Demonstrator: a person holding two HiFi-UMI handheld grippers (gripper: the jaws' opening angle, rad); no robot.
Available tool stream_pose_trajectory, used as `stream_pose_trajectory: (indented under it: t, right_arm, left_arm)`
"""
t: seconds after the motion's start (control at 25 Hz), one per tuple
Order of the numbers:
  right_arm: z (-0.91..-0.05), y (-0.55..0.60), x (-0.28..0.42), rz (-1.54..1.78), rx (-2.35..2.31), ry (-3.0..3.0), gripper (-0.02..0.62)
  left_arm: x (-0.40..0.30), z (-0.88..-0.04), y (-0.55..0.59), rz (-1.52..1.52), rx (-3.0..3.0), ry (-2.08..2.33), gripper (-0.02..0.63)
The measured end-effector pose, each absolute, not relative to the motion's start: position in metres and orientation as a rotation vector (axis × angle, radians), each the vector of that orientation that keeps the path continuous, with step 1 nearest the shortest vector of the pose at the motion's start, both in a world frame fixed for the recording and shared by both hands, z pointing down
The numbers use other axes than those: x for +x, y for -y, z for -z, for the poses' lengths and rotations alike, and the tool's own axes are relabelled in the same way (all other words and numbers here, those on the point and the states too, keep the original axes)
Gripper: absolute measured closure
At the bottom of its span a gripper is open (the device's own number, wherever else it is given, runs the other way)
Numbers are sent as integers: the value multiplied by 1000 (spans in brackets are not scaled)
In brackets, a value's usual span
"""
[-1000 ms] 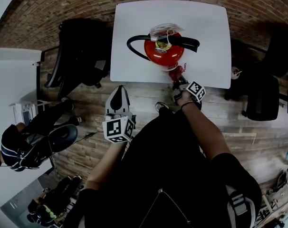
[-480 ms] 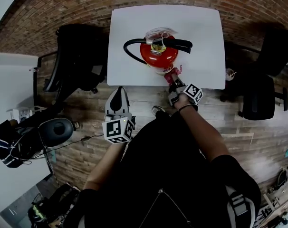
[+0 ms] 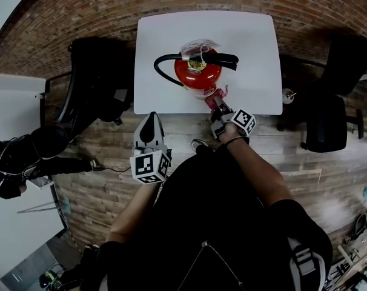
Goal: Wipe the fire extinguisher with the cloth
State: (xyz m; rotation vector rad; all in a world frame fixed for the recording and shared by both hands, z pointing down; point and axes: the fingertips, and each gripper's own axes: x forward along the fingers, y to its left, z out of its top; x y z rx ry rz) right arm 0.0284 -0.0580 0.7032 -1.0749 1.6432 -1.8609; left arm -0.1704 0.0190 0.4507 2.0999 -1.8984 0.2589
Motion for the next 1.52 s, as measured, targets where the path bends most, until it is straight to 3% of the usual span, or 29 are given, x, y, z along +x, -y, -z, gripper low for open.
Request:
stream_pose_trajectory:
  t: [1.52]
  right_arm:
    - [-602,57,29,1838,-907,-1756,489]
  left_arm:
    - [-156,-429,-15,-148,2100,1920,577]
